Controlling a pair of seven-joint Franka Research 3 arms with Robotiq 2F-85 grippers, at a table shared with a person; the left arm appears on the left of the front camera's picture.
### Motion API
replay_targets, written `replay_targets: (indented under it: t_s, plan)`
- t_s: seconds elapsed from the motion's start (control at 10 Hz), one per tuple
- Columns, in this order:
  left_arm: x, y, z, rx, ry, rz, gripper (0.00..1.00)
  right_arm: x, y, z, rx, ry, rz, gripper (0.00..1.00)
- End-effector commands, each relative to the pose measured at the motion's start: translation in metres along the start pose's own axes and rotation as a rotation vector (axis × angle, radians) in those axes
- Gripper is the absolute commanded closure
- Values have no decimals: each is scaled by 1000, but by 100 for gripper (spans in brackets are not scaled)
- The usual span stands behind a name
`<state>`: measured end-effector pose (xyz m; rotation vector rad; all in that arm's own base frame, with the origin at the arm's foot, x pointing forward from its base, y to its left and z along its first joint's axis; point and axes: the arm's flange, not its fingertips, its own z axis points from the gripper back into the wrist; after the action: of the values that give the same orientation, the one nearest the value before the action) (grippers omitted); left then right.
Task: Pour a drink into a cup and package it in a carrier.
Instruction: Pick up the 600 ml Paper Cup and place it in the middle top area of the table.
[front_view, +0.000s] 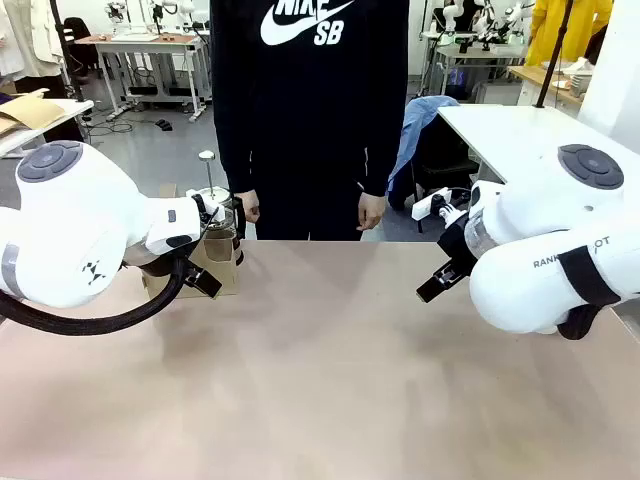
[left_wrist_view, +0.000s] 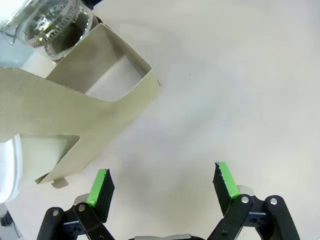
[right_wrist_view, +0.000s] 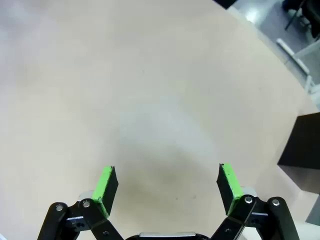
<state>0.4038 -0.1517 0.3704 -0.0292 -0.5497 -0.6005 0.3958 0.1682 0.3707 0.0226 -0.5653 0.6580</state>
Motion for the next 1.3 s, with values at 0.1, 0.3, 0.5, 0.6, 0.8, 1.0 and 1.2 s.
replay_targets:
  t_s: [0.1, 0.3, 0.5, 0.6, 0.8, 1.0, 1.2]
  plan:
    - [0, 0, 0, 0, 0, 0, 0, 0, 0, 0, 0, 0, 0, 0]
    - [0, 0, 0, 0, 0, 0, 0, 0, 0, 0, 0, 0, 0, 0]
    - [0, 0, 0, 0, 0, 0, 0, 0, 0, 0, 0, 0, 0, 0]
    - [0, 0, 0, 0, 0, 0, 0, 0, 0, 0, 0, 0, 0, 0]
    - [0, 0, 0, 0, 0, 0, 0, 0, 0, 0, 0, 0, 0, 0]
    - [0, 0, 0, 0, 0, 0, 0, 0, 0, 0, 0, 0, 1, 0]
    - [0, 0, 0, 0, 0, 0, 0, 46, -29, 51, -62, -81, 2, 0]
